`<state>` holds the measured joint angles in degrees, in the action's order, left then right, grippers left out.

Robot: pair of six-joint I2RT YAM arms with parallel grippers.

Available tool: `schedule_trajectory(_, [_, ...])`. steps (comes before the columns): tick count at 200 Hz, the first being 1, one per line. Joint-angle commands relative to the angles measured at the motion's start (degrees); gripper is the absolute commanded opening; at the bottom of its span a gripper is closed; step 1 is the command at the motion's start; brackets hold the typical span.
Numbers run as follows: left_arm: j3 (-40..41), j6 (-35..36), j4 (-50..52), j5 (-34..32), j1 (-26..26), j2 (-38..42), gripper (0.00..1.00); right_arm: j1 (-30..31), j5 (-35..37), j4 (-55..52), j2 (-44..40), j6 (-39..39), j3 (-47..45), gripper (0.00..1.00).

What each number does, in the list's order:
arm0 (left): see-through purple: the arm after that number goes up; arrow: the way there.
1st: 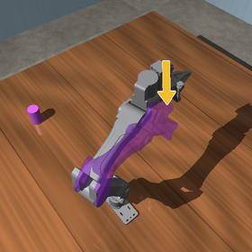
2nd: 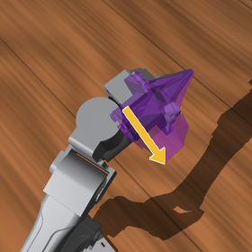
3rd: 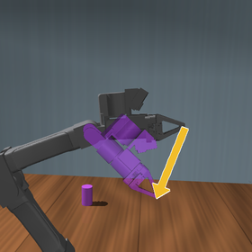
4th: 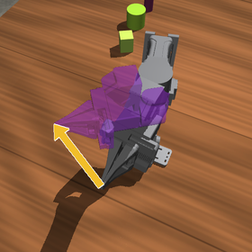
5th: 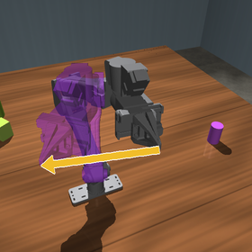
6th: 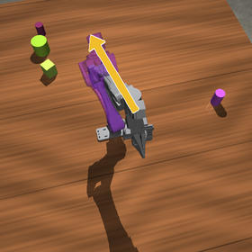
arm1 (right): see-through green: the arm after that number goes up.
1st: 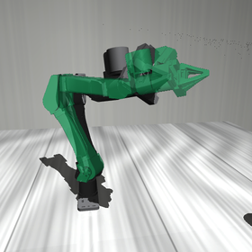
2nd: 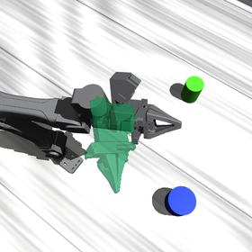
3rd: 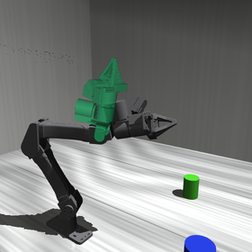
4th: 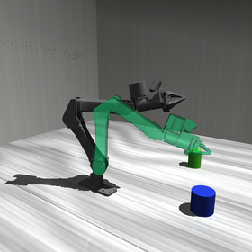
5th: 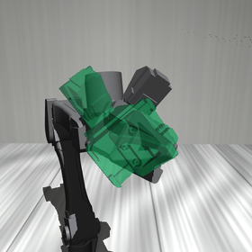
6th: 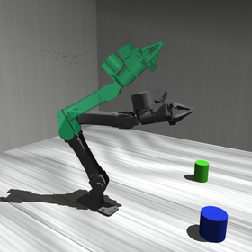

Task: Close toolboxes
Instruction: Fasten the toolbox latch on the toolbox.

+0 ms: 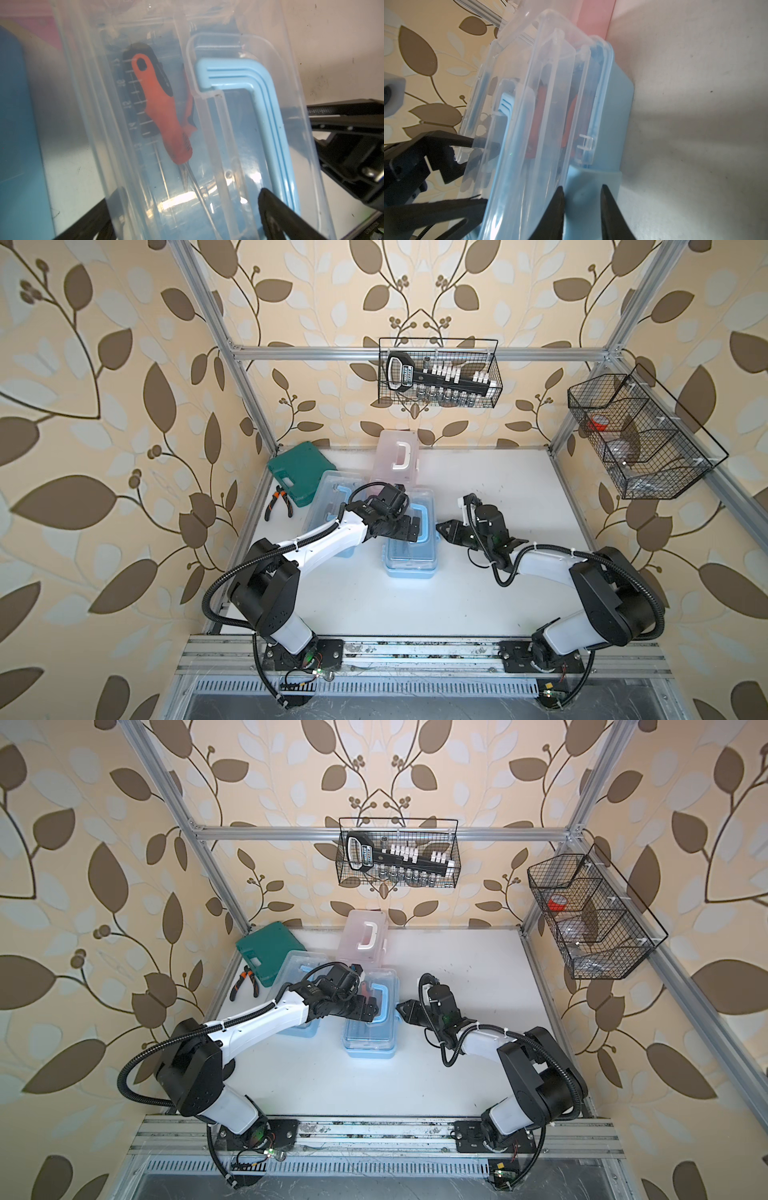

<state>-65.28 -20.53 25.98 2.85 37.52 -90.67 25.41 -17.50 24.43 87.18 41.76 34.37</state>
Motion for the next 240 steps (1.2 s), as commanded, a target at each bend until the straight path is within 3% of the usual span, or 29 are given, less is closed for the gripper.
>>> schedule_trajectory(1, [2.3, 3.1, 6.2, 0.2, 1.3, -3.6, 0.99, -0.1, -1.3, -0.2, 1.0, 0.6, -1.7, 0.26])
schedule_trajectory(15, [2.3, 3.1, 6.3, 0.2, 1.3, -3.5, 0.99, -0.2, -1.3, 0.4, 1.1, 1.3, -2.1, 0.2])
schedule_trajectory(116, [2.3, 3.3, 6.3, 0.0, 1.3, -3.0, 0.99, -1.0, -0.4, 1.0, 1.2, 2.9, -2.9, 0.09])
schedule_trajectory(240, [2.3, 3.2, 6.1, 0.2, 1.3, -3.3, 0.99, -1.0, 2.9, -2.8, 0.5, 1.1, -2.2, 0.09])
